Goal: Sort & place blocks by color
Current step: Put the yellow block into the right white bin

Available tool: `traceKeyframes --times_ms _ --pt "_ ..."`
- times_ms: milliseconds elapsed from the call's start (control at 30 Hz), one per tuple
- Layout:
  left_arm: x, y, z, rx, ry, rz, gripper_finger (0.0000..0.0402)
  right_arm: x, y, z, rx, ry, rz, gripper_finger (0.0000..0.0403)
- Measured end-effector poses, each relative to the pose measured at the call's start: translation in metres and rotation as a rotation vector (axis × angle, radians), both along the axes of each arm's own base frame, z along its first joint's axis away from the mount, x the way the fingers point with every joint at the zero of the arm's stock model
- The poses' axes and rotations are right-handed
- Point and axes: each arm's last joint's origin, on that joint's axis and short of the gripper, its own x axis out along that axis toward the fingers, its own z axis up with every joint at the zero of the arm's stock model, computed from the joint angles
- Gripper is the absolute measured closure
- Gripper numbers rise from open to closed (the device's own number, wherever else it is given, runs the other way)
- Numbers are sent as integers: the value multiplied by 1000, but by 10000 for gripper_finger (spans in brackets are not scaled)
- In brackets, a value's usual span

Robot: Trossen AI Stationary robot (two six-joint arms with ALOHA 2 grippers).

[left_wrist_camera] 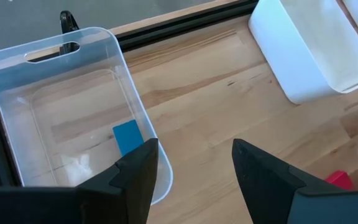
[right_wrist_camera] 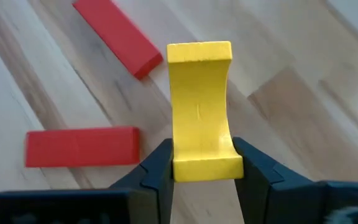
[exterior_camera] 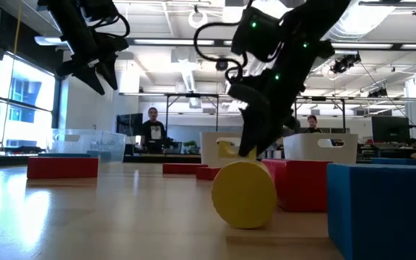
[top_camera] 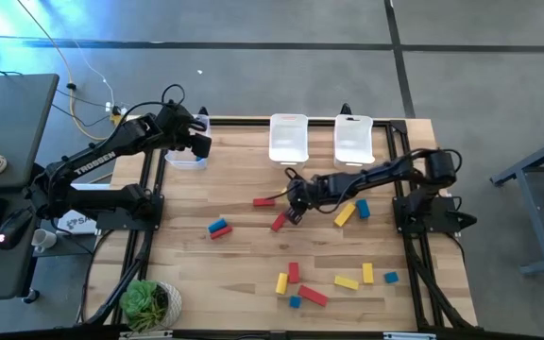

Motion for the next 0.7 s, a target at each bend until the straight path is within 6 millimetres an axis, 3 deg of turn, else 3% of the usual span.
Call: traceKeyframes --times_ms 333,700 --pt "0 0 0 12 18 -30 209 -25 -12 60 -162 -114 -124 296" --pt "13 -5 4 74 -9 -129 209 -82 -48 117 -369 -131 -382 296"
